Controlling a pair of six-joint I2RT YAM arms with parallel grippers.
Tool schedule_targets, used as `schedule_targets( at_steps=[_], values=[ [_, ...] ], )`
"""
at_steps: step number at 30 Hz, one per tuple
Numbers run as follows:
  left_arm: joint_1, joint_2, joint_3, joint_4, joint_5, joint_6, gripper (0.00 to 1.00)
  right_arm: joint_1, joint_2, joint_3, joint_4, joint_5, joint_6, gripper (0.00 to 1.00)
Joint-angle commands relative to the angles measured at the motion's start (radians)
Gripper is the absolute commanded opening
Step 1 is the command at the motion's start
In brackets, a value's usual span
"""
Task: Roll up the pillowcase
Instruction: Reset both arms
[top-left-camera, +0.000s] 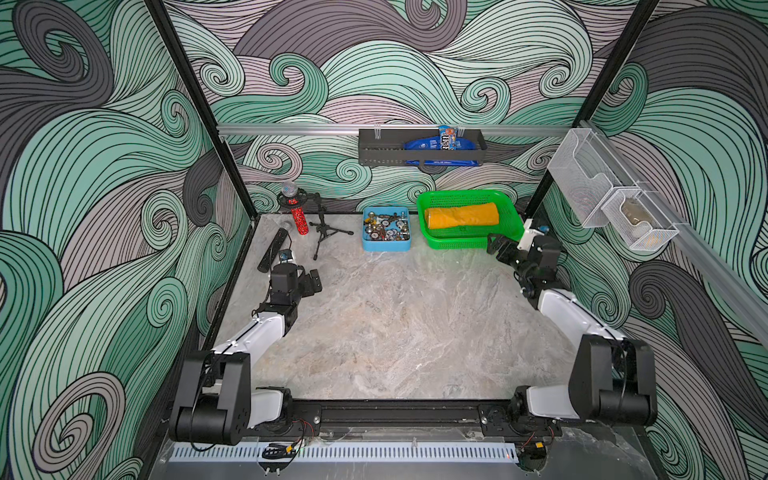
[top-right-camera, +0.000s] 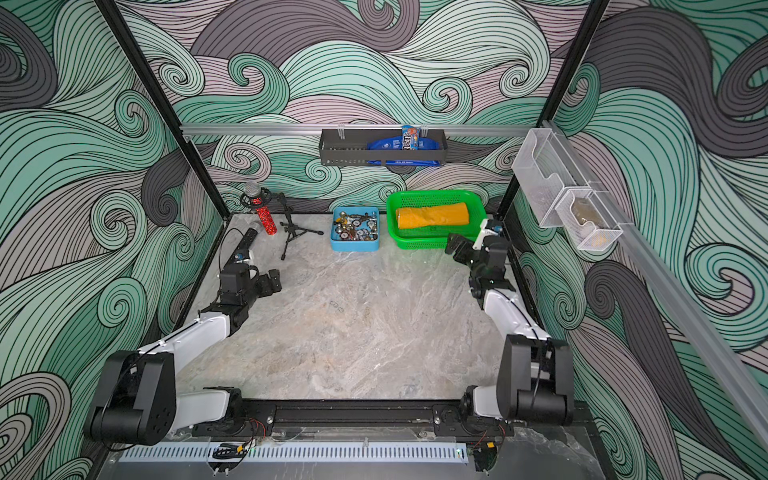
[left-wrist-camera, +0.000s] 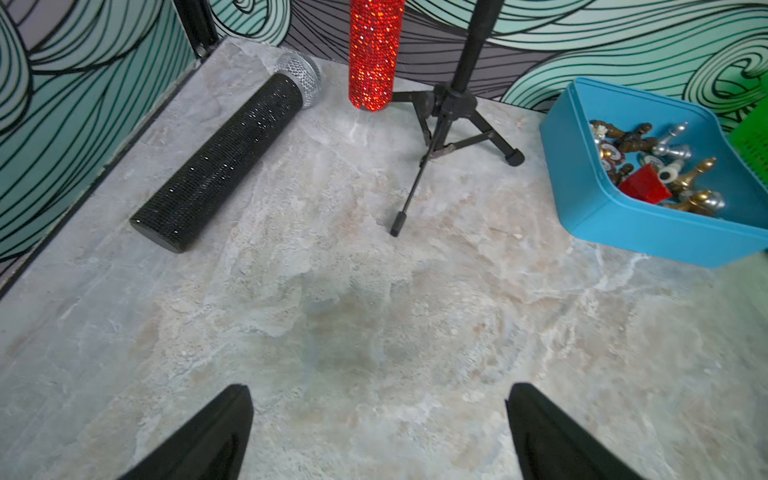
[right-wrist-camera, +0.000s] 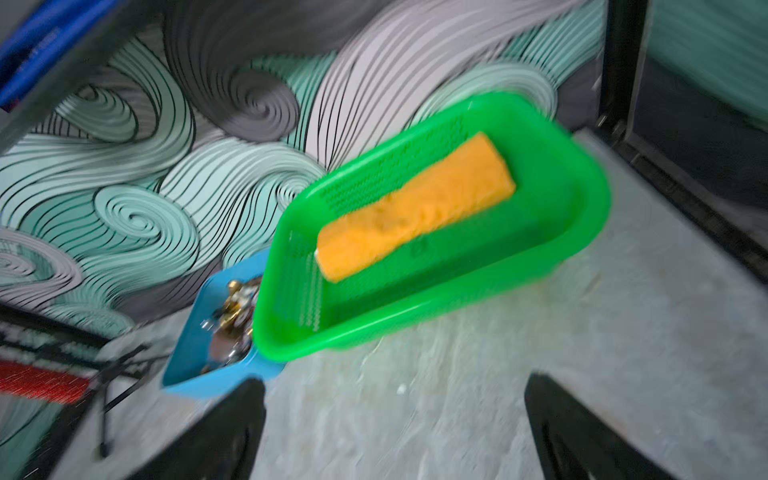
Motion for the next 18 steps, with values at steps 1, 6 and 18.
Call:
schedule_targets(
  at_steps=[1,6,18],
  values=[
    [0.021,0.04,-0.01,0.185,-0.036,0.036,0.99,-0.007,-0.035,-0.147,0.277,0.172,-0.169,1.0],
    [0.029,0.121,-0.029,0.35,-0.059,0.039,0.99,0.004,-0.002,-0.263,0.405,0.269,-0.118,1.0],
    [0.0,0.213,-0.061,0.53,-0.082,0.113,0.99,0.096,0.022,-0.327,0.523,0.404,-0.269,1.0]
  ],
)
